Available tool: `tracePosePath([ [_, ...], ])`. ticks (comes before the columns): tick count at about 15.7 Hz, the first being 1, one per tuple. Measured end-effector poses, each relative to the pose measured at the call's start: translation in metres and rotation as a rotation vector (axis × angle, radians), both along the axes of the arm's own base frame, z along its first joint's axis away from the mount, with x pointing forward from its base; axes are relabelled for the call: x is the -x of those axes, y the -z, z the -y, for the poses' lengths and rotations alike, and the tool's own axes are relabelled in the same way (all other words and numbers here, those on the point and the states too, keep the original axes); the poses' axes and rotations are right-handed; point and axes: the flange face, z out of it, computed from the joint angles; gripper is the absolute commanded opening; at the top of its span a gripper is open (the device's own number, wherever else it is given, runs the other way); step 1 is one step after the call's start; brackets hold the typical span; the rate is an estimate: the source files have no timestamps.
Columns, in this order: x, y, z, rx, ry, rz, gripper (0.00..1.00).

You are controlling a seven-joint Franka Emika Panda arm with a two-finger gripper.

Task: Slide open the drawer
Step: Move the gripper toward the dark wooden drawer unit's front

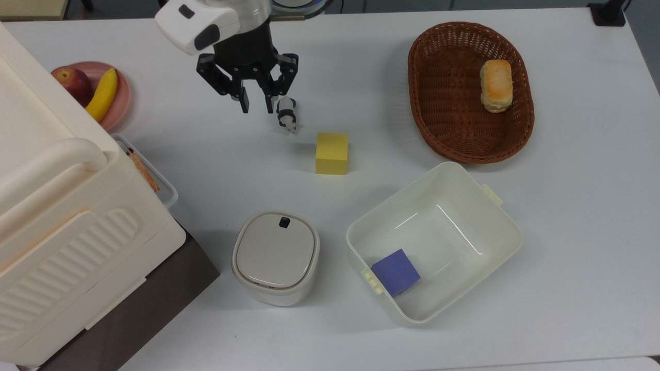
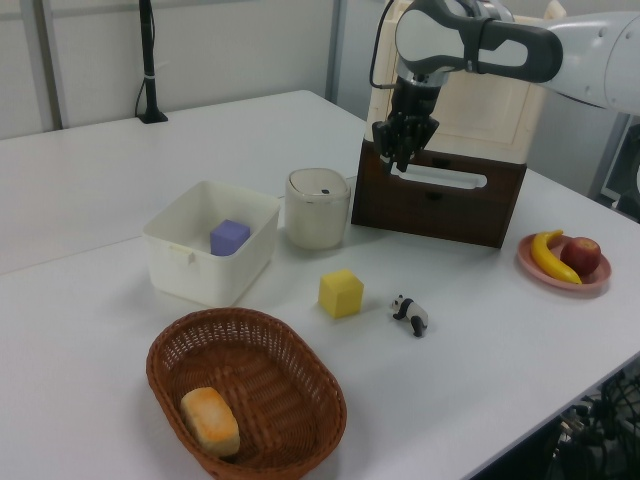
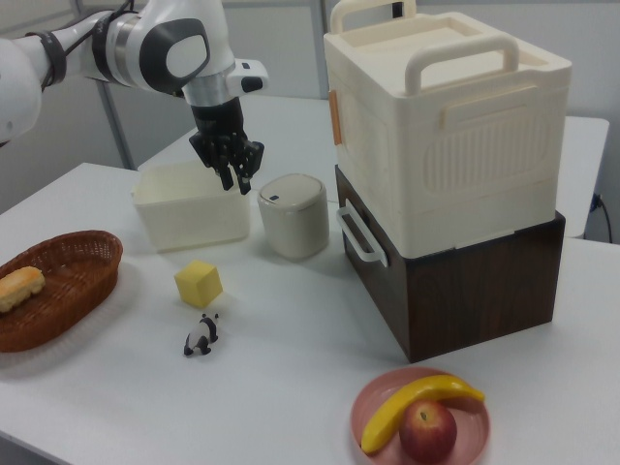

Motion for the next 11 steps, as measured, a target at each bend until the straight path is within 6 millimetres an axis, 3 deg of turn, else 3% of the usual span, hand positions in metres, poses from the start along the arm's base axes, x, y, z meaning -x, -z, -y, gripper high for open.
tracePosePath([
  [6,0.006,0.000,0.012,0.030,-0.136,-0.029,0.43],
  [9,0.008,0.008,0.026,0.060,-0.202,-0.054,0.44],
  [11,0.009,0.012,0.039,0.072,-0.222,-0.064,0.51],
])
